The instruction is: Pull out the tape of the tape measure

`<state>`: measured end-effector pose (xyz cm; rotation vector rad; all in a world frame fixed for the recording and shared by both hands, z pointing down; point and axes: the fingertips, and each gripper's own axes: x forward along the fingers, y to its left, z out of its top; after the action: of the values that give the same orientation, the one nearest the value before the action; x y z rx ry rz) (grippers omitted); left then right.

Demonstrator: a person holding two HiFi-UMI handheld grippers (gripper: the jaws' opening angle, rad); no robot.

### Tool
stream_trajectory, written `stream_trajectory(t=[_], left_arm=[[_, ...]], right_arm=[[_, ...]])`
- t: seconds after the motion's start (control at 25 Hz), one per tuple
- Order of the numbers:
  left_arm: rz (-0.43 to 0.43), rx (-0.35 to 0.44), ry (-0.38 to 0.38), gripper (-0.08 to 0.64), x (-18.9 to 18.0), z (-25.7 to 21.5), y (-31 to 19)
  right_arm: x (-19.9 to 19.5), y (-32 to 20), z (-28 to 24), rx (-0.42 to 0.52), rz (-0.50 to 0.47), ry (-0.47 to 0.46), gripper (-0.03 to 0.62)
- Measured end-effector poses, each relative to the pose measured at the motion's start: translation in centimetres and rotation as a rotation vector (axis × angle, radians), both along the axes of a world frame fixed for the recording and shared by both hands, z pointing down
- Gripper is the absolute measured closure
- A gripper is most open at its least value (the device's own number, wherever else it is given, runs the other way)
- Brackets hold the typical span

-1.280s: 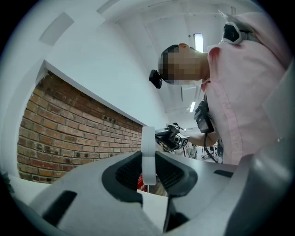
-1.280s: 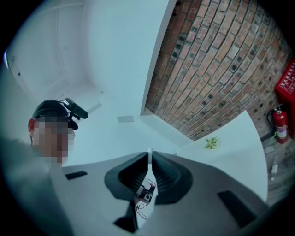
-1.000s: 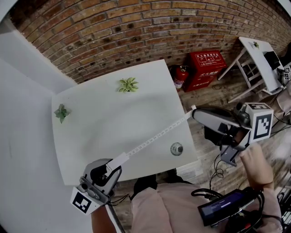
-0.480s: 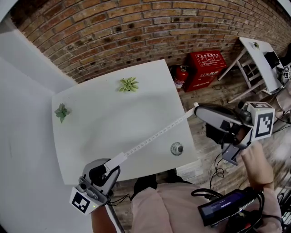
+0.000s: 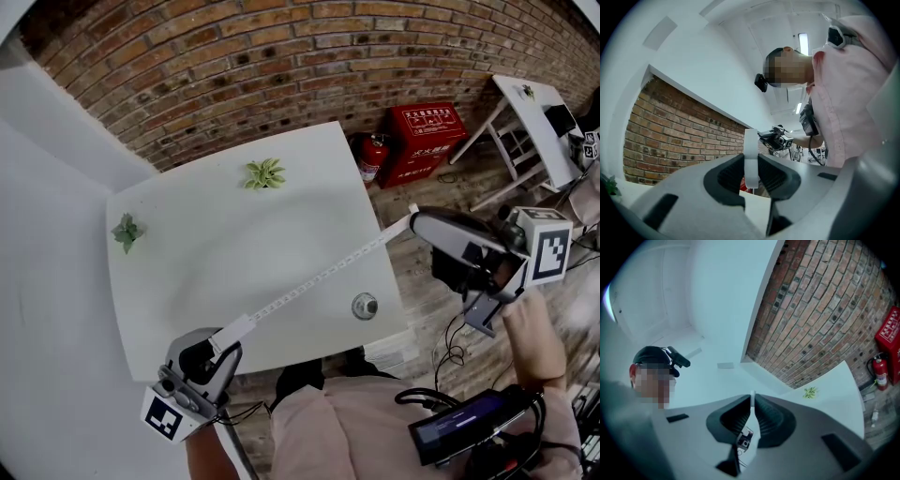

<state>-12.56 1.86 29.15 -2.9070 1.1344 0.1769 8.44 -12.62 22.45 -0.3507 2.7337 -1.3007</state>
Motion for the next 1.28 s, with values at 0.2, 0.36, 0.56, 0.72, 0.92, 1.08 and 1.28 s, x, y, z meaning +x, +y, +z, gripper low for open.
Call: stream_trajectory(t=[0.2,0.36,0.56,0.72,0.92,1.08,1.28], left_arm=[[0.005,0.001,-0.004,0.465,0.1,-0.2,0.2],[0.009,0.007,0.019,0.466,0.0,-0.5,0.3],[0.007,0.013,0.032,0.466,-0.2,-0.7,0.5],[0.012,0.009,0.028,0.466,-0.4,-0.3,0.6],[0.008,0.009,0.024,0.466,-0.5,-0.2,0.5],[0.01,0.003,0.013,0.466,-0.4,-0.1,0.5],[0.008,0.005,0.013,0.466,-0.6,-0.2,0.6]], right_arm=[[0.3,-0.1,-0.3,0.004,0.002,-0.003,0.561],[0.3,-0.2,-0.5,0.007,0.006,-0.005,0.561],[0.4,-0.1,-0.6,0.002,0.002,-0.014,0.561],[0.4,-0.1,-0.6,0.0,0.007,-0.023,0.561],[0.5,0.0,-0.7,0.0,0.007,-0.027,0.561],[0.5,0.0,-0.8,0.0,0.012,-0.03,0.561],[0.3,0.1,-1.1,0.003,0.008,-0.034,0.561]])
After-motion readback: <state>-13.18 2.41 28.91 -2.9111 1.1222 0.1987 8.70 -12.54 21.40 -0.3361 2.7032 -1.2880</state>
